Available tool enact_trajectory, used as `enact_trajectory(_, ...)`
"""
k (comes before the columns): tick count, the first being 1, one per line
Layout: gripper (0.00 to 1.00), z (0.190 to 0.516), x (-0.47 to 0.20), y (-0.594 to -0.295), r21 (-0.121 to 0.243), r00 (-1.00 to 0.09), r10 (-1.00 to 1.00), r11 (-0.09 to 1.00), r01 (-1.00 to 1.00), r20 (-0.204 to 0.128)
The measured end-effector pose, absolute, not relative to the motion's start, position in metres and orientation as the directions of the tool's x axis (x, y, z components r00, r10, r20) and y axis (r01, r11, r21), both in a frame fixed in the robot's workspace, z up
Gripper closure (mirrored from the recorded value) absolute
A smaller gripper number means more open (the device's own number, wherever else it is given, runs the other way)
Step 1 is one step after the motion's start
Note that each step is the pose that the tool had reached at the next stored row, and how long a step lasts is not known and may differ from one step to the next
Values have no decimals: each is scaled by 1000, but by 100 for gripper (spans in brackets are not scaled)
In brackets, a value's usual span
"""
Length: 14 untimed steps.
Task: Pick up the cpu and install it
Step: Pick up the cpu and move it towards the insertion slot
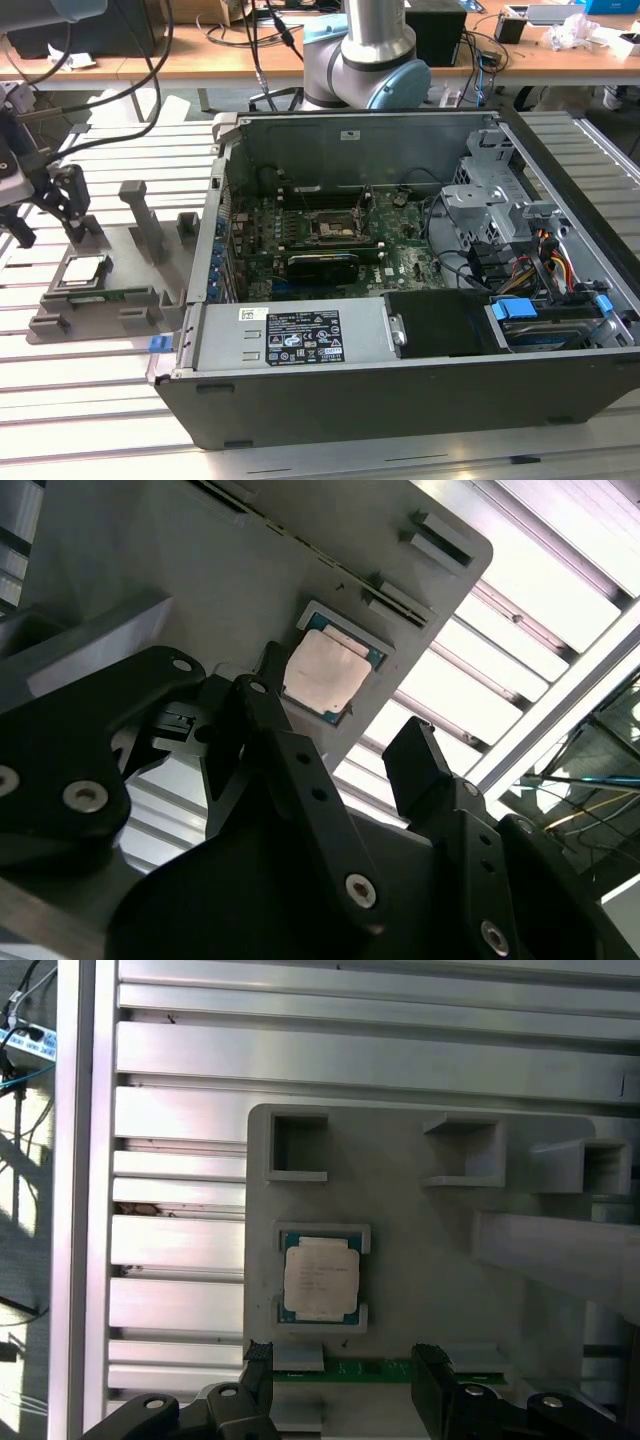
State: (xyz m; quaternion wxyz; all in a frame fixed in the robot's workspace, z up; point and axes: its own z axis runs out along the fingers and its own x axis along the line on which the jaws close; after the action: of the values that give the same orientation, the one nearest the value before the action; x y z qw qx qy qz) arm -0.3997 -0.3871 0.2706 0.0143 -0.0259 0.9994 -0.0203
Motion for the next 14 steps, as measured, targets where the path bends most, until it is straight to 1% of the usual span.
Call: enact_trajectory(14,34,265,-400,-387,-41,-998,-52,998,-51,-28)
